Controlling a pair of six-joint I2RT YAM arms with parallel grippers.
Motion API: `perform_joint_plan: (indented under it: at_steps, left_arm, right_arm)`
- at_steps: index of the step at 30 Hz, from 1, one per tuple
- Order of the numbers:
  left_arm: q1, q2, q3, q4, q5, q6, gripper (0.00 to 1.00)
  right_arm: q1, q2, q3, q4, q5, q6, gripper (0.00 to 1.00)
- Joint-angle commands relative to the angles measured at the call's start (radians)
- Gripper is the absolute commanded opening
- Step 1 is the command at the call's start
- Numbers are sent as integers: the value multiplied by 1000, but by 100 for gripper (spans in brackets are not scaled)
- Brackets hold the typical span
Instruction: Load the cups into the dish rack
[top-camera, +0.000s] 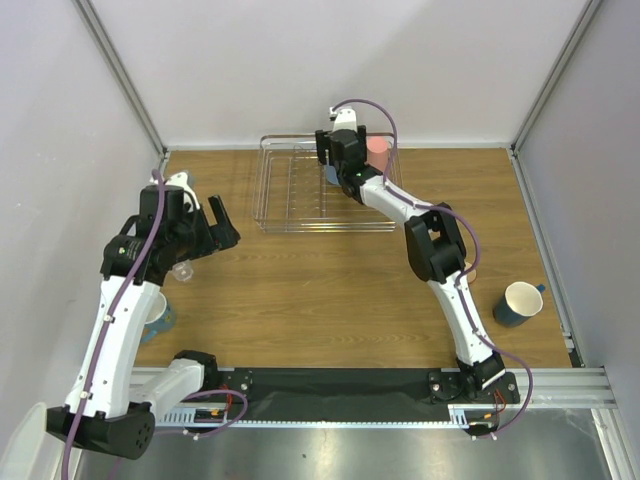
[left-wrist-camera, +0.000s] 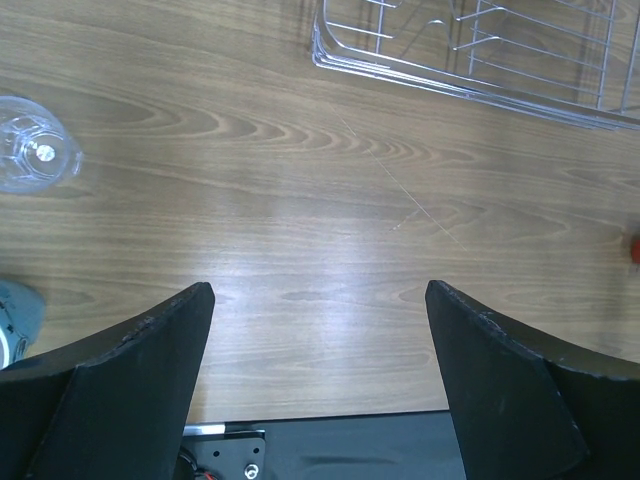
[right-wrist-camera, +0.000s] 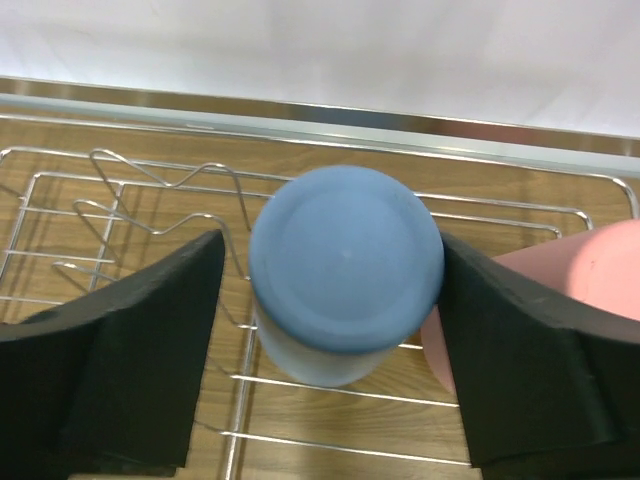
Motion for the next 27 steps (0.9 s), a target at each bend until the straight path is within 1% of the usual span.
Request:
perform_joint_plan:
  at_steps: [1, 2, 5, 8, 10, 12, 13, 14, 15, 17, 18, 19, 20, 21, 22, 24, 25, 26, 27]
  left_arm:
    - [10, -2, 37, 20, 37, 8, 93]
    - [11, -10, 35, 20, 37, 6, 93]
    - [11, -22, 29, 14, 46, 6, 93]
    - [10, -39, 28, 2, 31, 9, 93]
    - [11, -42, 28, -10, 14, 6, 94]
    - [10, -38, 29, -21, -4, 2, 94]
    - [10, -36, 31, -21, -6, 0, 94]
    - [10, -30, 29, -18, -6, -1, 92]
    - [10, -25, 31, -13, -48, -4, 91]
    - [8, -30, -6, 13, -63, -7, 88]
    - [8, -36, -52, 49, -60, -15, 88]
    - [8, -39, -69, 66, -55, -17, 87]
    - [8, -38, -86, 82, -49, -15, 86]
    - [8, -31, -106, 106, -46, -11, 86]
    - [8, -12, -106, 117, -44, -3, 86]
    - [8, 10, -95, 132, -56, 16, 85]
    - [7, 16, -89, 143, -66, 20, 85]
    - [7, 31, -89, 163, -64, 29, 85]
    - [7, 41, -89, 174, -66, 36, 85]
  right_arm:
    - [12, -29, 56, 10, 23, -5, 88]
    - [9, -32, 56, 7, 26, -5, 94]
    - [8, -38, 56, -1, 29, -12, 100]
    - [14, -52, 69, -5, 34, -32, 100]
    - [21, -63, 100, -24, 63, -58, 100]
    - [28, -67, 190, -63, 71, -69, 99]
    - [31, -70, 226, -112, 72, -81, 100]
    - [32, -81, 258, -123, 65, -100, 100]
    - [32, -104, 275, -155, 45, -101, 100]
    - [31, -193, 264, -206, -50, -75, 99]
    - [28, -217, 263, -256, -92, -54, 98]
    - [22, -263, 264, -286, -206, -40, 98]
    - [18, -284, 263, -319, -266, 36, 97]
    - [15, -303, 248, -379, -323, 63, 96]
    - [17, -331, 228, -399, -456, 77, 93]
    - [31, -428, 153, -430, -535, 90, 93]
    - [44, -464, 61, -435, -601, 94, 93]
    - [52, -545, 16, -439, -635, 101, 93]
    - [58, -582, -24, -462, -667, 112, 93]
